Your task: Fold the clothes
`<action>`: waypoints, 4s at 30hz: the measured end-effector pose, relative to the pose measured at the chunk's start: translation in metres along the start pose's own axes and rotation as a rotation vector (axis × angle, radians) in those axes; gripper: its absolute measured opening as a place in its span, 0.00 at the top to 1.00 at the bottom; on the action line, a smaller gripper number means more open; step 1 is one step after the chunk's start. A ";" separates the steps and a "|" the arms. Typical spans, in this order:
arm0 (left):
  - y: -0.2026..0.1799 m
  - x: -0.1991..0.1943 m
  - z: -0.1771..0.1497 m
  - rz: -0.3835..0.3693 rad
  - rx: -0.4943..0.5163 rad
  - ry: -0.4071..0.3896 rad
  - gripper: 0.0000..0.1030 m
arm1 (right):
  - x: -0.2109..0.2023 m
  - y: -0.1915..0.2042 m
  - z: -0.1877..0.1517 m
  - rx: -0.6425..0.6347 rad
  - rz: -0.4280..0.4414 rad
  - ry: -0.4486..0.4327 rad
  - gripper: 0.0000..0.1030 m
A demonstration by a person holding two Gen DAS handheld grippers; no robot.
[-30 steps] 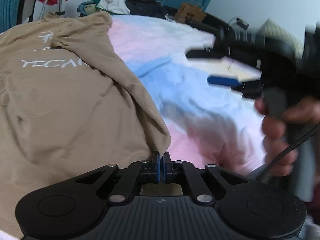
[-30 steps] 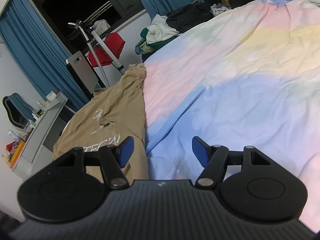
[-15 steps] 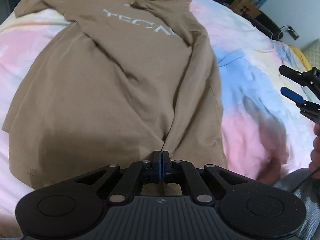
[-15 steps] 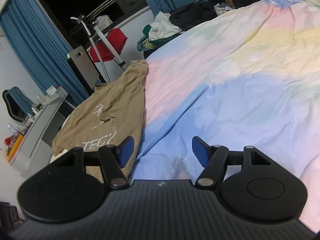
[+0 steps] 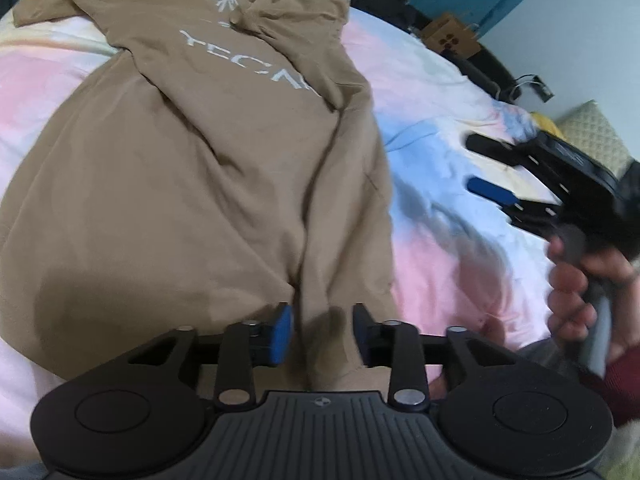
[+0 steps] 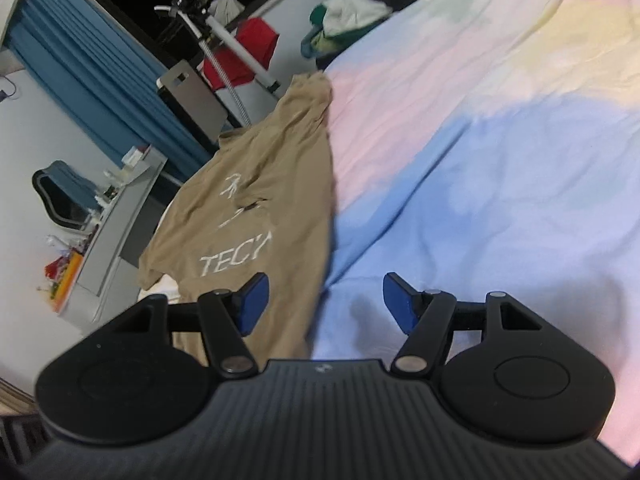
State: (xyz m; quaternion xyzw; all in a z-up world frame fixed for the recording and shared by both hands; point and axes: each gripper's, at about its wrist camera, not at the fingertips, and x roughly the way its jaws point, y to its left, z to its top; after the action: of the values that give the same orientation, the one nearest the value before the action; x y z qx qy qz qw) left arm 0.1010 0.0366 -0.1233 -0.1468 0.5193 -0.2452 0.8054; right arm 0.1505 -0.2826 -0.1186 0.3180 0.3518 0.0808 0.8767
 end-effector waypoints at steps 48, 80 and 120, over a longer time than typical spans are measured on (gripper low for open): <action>0.134 -0.070 0.112 0.060 -0.548 -0.474 0.14 | 0.107 0.043 0.051 -0.086 -0.111 -0.047 0.49; 0.020 0.062 0.319 0.742 0.618 -0.728 0.95 | 0.128 -0.002 0.063 0.130 -0.049 -0.020 0.49; -0.016 -0.057 0.053 0.520 0.236 -0.519 0.17 | 0.098 0.047 0.038 -0.161 0.046 -0.095 0.49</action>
State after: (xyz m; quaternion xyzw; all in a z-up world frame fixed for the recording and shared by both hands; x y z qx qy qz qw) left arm 0.1261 0.0537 -0.0497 0.0264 0.2864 -0.0458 0.9567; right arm 0.2518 -0.2285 -0.1241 0.2578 0.2948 0.1139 0.9130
